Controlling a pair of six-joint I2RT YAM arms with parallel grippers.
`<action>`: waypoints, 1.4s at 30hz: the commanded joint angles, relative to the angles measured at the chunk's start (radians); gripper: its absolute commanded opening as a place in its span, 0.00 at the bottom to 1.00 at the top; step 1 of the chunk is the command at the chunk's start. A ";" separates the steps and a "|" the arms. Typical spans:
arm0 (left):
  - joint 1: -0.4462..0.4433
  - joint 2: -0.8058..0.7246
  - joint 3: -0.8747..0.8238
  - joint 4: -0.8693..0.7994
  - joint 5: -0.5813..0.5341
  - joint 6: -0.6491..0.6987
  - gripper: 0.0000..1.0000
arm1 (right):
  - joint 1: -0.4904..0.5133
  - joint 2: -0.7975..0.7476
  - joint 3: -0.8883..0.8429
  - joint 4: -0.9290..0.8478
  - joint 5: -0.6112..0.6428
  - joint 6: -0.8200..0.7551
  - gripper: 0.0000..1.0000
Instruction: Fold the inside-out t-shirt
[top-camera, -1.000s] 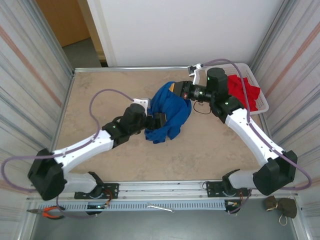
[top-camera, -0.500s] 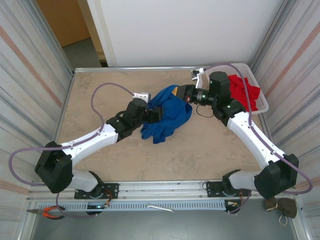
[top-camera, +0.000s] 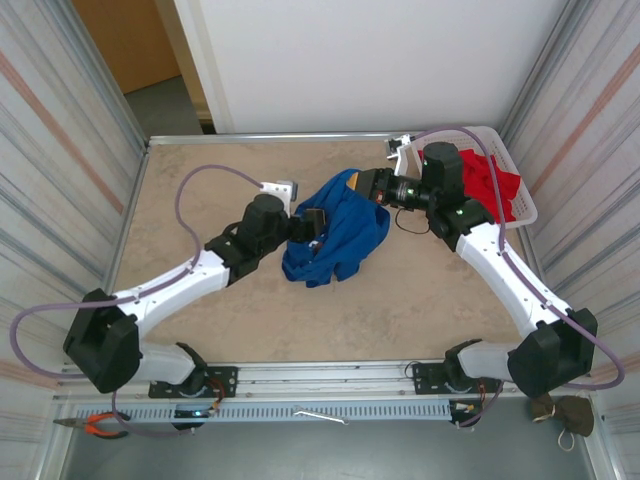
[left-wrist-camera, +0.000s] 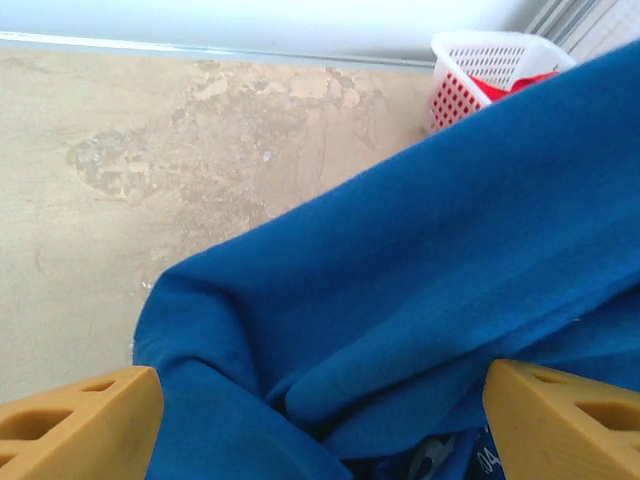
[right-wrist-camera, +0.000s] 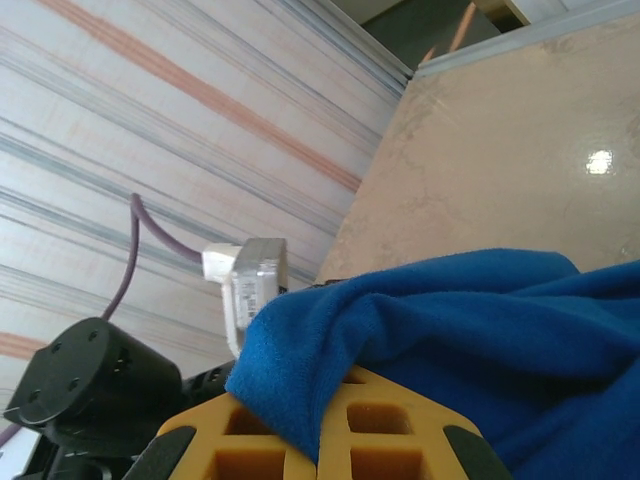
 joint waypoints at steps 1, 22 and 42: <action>0.004 0.063 0.055 0.023 0.029 0.040 0.83 | -0.010 -0.008 0.026 0.018 -0.047 -0.004 0.00; 0.278 0.063 0.164 0.352 1.011 -0.221 0.00 | -0.134 0.249 -0.152 0.079 0.167 -0.086 0.00; 0.313 0.111 0.138 0.565 1.139 -0.380 0.00 | 0.173 -0.032 -0.153 -0.045 0.301 -0.164 0.51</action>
